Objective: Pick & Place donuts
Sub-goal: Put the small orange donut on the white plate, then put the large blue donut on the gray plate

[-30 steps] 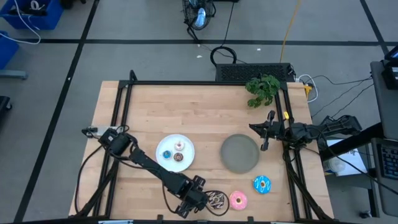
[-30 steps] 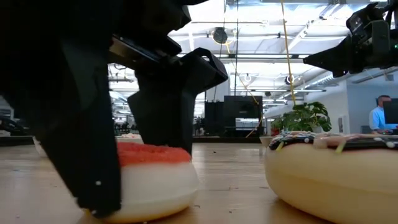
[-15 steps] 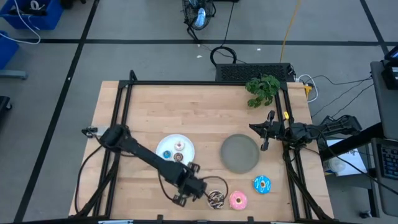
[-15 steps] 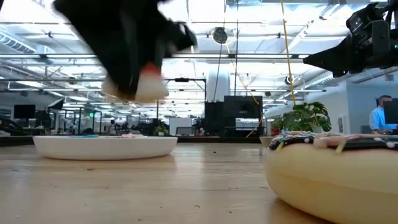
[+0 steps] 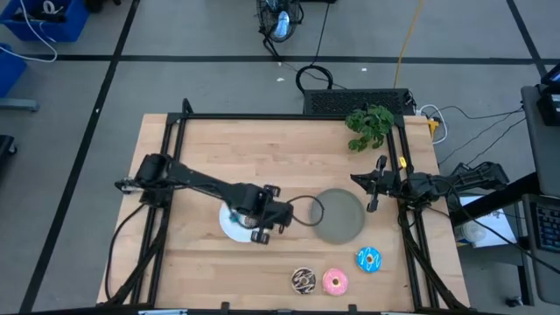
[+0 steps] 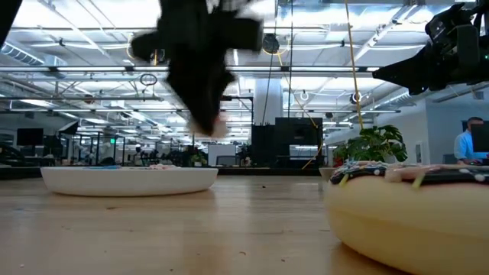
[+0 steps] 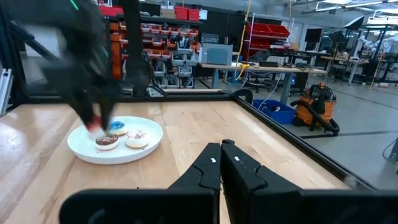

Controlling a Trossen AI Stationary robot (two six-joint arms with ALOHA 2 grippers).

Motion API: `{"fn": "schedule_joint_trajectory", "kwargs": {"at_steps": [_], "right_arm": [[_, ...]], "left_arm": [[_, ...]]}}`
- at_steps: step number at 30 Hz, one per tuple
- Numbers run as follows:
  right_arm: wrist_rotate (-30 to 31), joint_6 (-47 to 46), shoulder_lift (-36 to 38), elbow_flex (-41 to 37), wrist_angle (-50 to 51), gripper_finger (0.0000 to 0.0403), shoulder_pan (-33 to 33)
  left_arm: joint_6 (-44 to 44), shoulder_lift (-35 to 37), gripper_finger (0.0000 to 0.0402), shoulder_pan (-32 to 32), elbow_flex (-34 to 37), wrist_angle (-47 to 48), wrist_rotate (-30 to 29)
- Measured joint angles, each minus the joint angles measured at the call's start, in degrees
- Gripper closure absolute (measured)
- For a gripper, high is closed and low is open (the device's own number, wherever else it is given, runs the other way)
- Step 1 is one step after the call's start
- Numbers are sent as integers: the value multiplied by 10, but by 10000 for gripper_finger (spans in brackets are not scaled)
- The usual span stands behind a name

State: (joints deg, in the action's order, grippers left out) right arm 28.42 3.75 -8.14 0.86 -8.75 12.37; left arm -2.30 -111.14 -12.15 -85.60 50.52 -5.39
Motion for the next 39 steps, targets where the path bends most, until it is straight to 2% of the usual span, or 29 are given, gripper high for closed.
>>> {"fn": "schedule_joint_trajectory", "kwargs": {"at_steps": [4, 17, 21, 24, 33, 39], "right_arm": [[0, 2, 0, 0, 0, 403, 0], [1, 2, 0, 0, -2, 403, 0], [1, 1, 0, 0, -2, 403, 0], [0, 2, 0, 0, -2, 403, 0], [0, 3, 0, 0, -2, 403, 0], [0, 4, 0, 0, 0, 403, 0]], "left_arm": [[15, 1, 316, 16, 64, -48, 14], [14, 2, 316, 20, 137, -113, 10], [16, 2, 306, 18, 138, -118, 8], [17, 2, 274, 15, 130, -118, 8], [28, 2, 137, 15, 121, -95, 4], [28, 7, 79, 15, 115, -89, 1]]}}
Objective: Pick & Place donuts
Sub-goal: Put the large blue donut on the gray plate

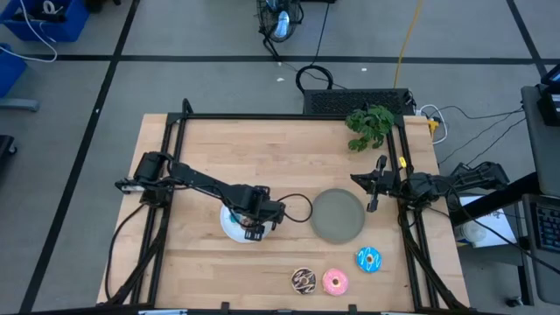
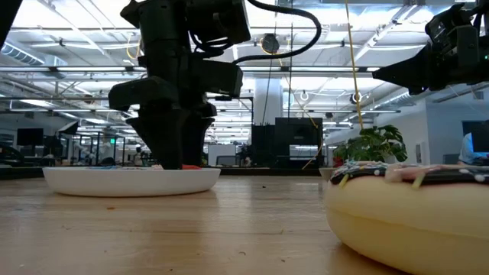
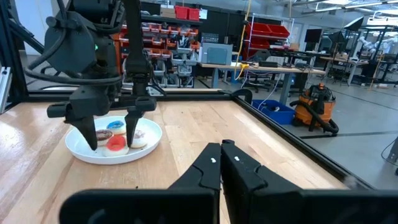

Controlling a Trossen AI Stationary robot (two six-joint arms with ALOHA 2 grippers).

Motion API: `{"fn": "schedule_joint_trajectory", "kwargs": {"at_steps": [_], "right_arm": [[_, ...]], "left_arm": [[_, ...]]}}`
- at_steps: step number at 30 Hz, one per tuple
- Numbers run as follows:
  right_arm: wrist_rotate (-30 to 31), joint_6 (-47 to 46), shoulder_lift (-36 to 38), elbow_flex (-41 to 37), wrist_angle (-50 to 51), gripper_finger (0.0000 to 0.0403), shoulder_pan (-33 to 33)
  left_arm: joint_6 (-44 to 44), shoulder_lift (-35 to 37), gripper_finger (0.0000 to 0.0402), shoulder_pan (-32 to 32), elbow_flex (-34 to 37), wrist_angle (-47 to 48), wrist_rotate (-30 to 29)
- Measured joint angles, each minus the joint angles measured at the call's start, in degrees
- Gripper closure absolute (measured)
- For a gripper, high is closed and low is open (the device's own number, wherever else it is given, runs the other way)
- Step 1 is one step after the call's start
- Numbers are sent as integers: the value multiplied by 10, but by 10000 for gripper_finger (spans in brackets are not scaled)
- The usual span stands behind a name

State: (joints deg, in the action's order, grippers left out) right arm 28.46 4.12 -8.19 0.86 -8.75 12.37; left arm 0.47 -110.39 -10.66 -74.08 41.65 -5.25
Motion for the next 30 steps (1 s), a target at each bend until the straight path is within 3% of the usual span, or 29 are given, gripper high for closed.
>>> {"fn": "schedule_joint_trajectory", "kwargs": {"at_steps": [4, 9, 13, 16, 21, 25, 30], "right_arm": [[0, 0, 0, 0, 0, 403, 0], [0, 0, 0, 0, 0, 403, 0], [0, 0, 0, 0, 5, 403, 0], [0, -4, -1, 0, 5, 403, 0], [0, -5, -1, 0, 21, 403, 0], [0, -17, -1, 0, 23, 403, 0], [2, -13, -2, 0, 21, 403, 0]], "left_arm": [[3, 5, 61, 0, -31, 53, -24], [34, 40, 63, -11, -105, 203, -58], [112, 135, 92, -33, -104, 349, -160], [176, 254, 131, -47, -50, 357, -201], [253, 501, 247, -70, 145, 203, -222], [217, 649, 373, -59, 295, 33, -235], [58, 756, 387, -43, 428, -230, -229]]}}
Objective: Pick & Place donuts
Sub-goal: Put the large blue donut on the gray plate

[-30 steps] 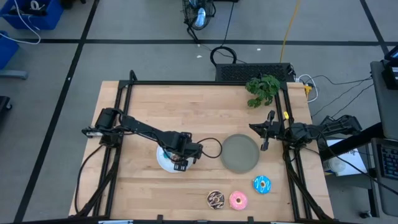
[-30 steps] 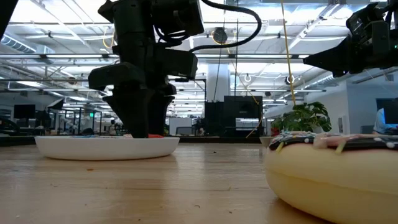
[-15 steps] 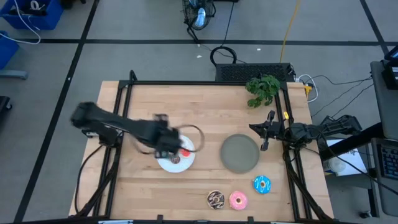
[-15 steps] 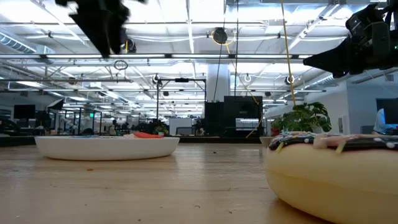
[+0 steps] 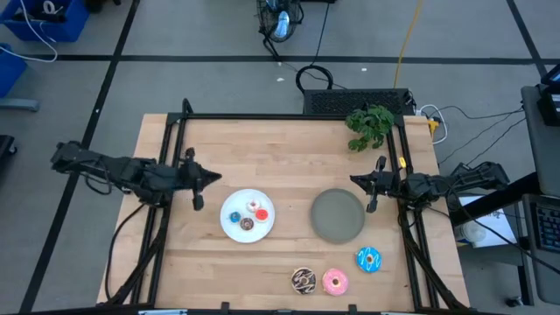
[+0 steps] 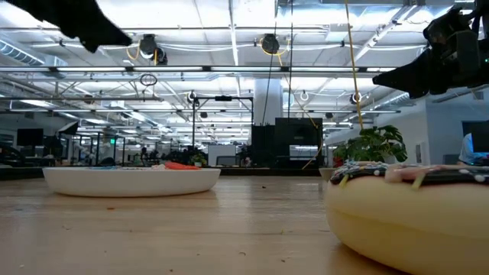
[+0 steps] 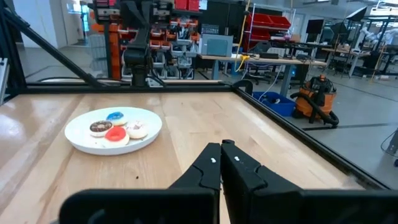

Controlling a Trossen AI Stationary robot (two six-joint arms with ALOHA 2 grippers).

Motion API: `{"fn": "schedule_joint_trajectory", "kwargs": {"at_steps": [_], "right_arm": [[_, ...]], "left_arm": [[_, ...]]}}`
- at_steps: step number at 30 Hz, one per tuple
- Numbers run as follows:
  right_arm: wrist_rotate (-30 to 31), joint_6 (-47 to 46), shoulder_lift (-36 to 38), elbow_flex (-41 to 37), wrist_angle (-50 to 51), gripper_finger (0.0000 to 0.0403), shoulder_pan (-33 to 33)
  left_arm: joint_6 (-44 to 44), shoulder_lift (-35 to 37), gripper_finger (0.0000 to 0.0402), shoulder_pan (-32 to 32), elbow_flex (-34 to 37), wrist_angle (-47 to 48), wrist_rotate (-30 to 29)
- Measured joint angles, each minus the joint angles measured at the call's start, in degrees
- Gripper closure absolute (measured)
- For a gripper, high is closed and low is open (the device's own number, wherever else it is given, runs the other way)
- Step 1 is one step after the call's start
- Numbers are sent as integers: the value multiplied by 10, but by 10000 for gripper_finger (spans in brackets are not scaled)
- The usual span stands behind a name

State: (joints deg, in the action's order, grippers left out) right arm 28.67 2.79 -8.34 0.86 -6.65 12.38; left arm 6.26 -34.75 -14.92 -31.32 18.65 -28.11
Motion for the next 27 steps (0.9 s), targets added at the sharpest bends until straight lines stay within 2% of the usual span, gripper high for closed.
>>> {"fn": "schedule_joint_trajectory", "kwargs": {"at_steps": [3, 8, 12, 17, 19, 22, 24, 27], "right_arm": [[-1, 11, 0, 0, -7, 403, 0], [-53, 15, -2, 0, 17, 403, 0], [-45, -11, -17, 0, 12, 403, 0], [-46, -2, -40, 0, -6, 403, 0], [-28, 0, -49, 2, -24, 403, 0], [-13, 18, -71, 36, -13, 403, 1], [-8, 24, -100, 80, 38, 403, 4], [9, -12, -152, 192, 122, 403, 24]], "left_arm": [[-72, 27, 397, 10, 69, -113, 47], [-123, 61, 398, 33, 191, -195, 50], [-158, 89, 397, 62, 257, -309, 73], [-198, 103, 399, 99, 284, -366, 121], [-200, 105, 397, 111, 282, -388, 140], [-205, 105, 388, 122, 281, -438, 154], [-219, 106, 383, 127, 281, -454, 146], [-237, 102, 386, 134, 281, -456, 145]]}}
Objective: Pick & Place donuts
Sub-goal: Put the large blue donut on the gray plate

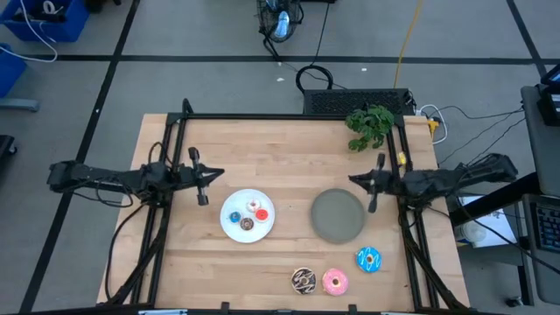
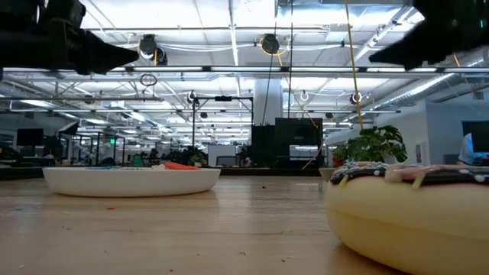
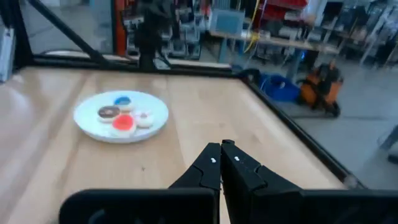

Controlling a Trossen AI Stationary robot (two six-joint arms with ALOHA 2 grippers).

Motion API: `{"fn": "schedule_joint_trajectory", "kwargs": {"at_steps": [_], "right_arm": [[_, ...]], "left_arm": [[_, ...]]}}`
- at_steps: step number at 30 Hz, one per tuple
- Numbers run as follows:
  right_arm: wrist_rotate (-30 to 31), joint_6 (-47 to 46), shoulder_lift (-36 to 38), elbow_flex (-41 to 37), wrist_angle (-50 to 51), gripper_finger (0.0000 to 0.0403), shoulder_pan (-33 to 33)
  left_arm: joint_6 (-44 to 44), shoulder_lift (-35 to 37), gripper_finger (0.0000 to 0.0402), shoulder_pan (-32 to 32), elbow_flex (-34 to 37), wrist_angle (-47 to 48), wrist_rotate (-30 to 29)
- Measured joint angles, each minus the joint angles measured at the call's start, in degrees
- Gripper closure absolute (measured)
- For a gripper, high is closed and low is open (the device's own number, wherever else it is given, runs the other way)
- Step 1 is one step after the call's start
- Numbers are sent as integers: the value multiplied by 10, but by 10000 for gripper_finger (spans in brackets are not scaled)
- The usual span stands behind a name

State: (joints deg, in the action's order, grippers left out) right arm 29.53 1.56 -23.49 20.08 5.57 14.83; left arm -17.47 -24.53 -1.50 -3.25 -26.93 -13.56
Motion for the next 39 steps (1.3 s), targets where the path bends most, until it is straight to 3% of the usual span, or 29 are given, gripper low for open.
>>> {"fn": "schedule_joint_trajectory", "kwargs": {"at_steps": [5, 12, 15, 18, 22, 27, 31, 36, 39], "right_arm": [[5, -105, -168, 215, 214, 403, 57], [0, -322, -439, 552, 570, 403, 146], [-52, -414, -534, 651, 702, 403, 172], [-134, -468, -616, 701, 776, 403, 199], [-207, -504, -666, 715, 802, 403, 233], [-175, -562, -678, 682, 787, 403, 284], [-154, -622, -661, 614, 731, 403, 322], [-210, -688, -628, 506, 655, 403, 333], [-206, -697, -601, 447, 564, 403, 333]], "left_arm": [[-37, -2, 398, 12, 0, 7, 0], [-30, -2, 370, 15, 0, 21, 1], [0, -2, 362, 14, 0, -13, 17], [36, -2, 361, 14, 0, -59, 27], [50, -5, 362, 15, 0, -144, 21], [101, -8, 362, 14, -1, -104, 16], [80, -15, 362, 14, -1, -42, 3], [101, -17, 362, 14, -1, -35, -11], [76, -17, 362, 14, -1, -36, -15]]}}
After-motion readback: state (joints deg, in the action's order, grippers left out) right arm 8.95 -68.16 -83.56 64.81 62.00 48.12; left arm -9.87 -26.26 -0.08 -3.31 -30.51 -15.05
